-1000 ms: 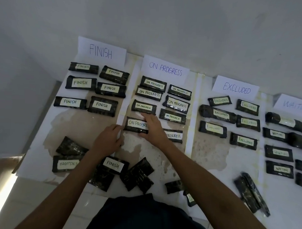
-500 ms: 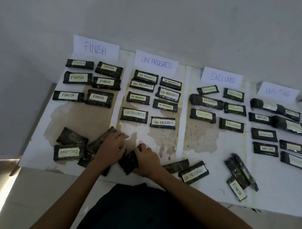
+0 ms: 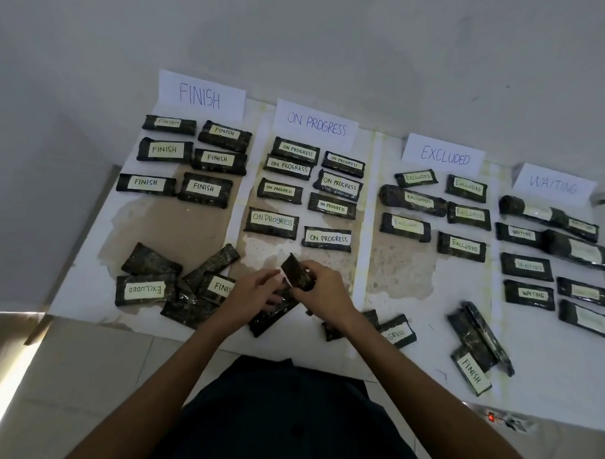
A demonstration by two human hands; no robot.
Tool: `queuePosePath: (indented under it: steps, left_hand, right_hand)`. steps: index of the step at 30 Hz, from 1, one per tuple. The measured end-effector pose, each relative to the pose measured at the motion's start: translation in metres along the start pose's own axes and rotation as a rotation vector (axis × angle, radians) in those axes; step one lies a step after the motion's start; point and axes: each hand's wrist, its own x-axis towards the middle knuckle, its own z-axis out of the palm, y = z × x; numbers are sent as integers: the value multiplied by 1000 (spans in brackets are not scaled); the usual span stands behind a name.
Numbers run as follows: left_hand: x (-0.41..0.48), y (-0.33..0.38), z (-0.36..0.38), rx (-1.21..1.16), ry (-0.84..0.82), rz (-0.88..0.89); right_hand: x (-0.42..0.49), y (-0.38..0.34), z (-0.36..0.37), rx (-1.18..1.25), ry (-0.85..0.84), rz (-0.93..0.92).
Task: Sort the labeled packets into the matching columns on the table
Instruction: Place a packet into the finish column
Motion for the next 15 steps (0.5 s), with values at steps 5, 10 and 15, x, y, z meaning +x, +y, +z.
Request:
queuePosePath:
  steps: [5,10,15]
  left_hand:
    - [-4,12,14,-208,62,-54]
    - [-1,13,10,-315,51,-70]
    - [-1,21,9,-347,37,-49]
  right_hand:
    - [-13,-8,6,-134,-64,-165]
    - [-25,-15,-13,119,-139,-49]
    - [-25,-10,-24,154,-76,-7]
